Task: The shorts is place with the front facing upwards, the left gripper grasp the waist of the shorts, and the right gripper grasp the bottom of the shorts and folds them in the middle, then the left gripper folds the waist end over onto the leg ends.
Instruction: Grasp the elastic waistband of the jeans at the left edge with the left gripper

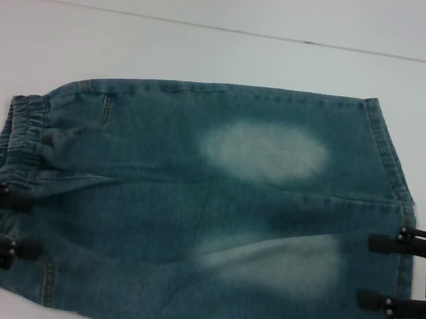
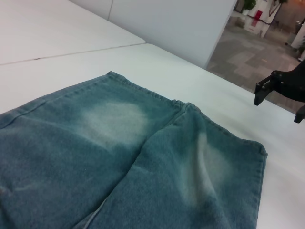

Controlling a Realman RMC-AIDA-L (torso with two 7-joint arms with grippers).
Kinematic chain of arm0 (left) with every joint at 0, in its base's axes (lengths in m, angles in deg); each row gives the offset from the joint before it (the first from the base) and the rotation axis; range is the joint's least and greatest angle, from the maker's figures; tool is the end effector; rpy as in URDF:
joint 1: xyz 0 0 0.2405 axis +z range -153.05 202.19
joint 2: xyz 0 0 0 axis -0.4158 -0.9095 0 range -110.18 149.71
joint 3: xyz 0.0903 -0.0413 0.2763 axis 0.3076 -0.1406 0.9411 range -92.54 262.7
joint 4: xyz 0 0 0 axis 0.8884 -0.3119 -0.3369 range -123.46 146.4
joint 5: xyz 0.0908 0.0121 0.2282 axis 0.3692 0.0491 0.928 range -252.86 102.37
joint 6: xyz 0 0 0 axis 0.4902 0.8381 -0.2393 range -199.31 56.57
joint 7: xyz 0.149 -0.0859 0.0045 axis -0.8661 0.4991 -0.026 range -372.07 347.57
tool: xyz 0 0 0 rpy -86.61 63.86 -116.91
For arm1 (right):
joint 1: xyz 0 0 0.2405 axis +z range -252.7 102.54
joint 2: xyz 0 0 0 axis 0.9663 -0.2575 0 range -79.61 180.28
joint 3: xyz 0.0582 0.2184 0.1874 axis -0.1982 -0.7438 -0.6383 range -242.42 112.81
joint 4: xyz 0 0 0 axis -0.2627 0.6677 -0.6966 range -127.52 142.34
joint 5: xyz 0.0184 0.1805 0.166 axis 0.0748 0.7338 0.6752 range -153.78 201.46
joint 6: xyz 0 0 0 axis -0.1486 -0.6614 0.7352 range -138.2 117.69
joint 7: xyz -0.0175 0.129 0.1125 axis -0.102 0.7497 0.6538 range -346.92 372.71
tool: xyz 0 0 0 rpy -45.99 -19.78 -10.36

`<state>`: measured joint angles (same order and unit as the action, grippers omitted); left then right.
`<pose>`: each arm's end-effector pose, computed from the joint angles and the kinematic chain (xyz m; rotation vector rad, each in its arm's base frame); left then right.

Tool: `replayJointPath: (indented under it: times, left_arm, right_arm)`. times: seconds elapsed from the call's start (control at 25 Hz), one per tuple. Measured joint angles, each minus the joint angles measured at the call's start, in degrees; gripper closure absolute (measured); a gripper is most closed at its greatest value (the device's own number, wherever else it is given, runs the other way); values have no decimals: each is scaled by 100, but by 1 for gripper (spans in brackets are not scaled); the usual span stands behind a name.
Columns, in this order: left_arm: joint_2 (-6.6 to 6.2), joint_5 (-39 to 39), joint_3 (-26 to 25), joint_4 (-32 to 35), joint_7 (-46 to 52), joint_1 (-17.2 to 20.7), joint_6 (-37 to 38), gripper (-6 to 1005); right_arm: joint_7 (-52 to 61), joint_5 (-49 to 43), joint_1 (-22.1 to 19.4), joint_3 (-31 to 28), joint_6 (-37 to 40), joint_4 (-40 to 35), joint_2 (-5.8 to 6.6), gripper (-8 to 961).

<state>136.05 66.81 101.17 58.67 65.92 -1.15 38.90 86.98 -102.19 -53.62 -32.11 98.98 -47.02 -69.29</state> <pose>-0.3757 0.3023 0.0317 -2.8059 -0.8107 -0.4793 0.3350 0.3076 0.0127 -2.8876 0.4379 0.5411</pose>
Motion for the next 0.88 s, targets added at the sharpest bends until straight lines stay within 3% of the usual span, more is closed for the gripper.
replayJointPath:
  times: [0.6,0.88]
  left_arm:
    - [8,46,8,28,100,5,-105,157]
    - [21,151,34,686,719,20,-268,157]
  right_arm:
    - [0,0,1,-11,17,3,0,133]
    - [0,0,-6,-38,-16,3,0,132]
